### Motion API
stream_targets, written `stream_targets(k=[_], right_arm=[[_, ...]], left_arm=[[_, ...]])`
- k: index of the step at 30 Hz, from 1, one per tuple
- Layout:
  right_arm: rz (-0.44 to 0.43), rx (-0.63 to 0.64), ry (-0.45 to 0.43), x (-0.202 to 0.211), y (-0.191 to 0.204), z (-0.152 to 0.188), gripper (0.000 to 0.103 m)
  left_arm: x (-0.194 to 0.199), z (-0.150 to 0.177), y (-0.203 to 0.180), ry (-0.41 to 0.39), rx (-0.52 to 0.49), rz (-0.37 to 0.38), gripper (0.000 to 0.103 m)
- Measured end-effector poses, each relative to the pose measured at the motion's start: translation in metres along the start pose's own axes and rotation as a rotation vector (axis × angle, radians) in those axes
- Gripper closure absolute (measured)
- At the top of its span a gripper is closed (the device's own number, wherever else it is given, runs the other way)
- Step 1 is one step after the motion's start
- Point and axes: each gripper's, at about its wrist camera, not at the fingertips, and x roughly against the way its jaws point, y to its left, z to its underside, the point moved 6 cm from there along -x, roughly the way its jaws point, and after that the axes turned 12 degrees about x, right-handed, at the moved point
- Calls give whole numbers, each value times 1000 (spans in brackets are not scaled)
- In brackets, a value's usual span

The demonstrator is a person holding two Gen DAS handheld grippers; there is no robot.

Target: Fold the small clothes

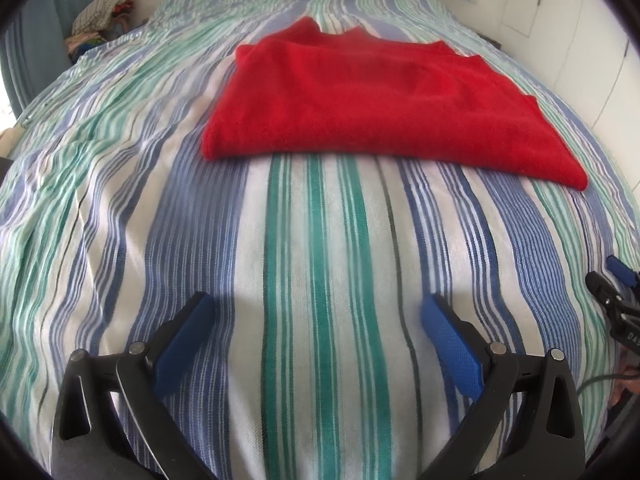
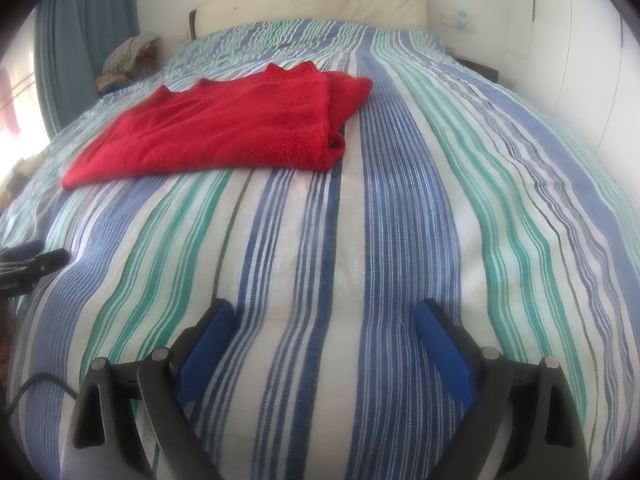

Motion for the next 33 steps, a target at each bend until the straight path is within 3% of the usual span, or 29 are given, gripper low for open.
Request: stream_targets(k=[2, 5, 9, 12, 15, 18, 21, 23, 24, 25, 29, 33], right_arm=[[3, 9, 19, 0, 1, -2, 11], [-37, 30, 101, 2, -1, -15, 11], [-103, -25, 40, 15, -29, -65, 11], [-144, -130, 5, 3, -60, -112, 11], [-193, -221, 15, -27, -78, -145, 11], [-240, -311, 45, -64, -80, -158, 13], [-283, -401, 97, -97, -72, -153, 16], [-304, -442, 158, -115, -65, -145, 39], [-317, -424, 172, -117, -60, -146, 72], [-312, -394, 190, -117, -55, -148, 93], [-211, -272, 183, -89, -42, -183, 94], [-309, -185, 79, -52, 6, -248, 94]], left_arm=[[12, -10, 9, 31, 44, 45, 2], [43, -34, 32, -32, 93, 106, 1], [65, -55, 63, -134, 106, 56, 1], [61, -48, 81, -150, 152, 45, 1], [46, -23, 92, -112, 212, 64, 1], [30, -8, 92, -41, 184, 29, 2], [32, -8, 88, -68, 156, 28, 2], [28, -8, 92, -52, 165, 25, 2], [27, -8, 94, -49, 172, 25, 2], [28, -9, 96, -50, 181, 28, 2], [34, -17, 110, -76, 243, 36, 2], [37, -28, 131, -103, 311, 18, 2]])
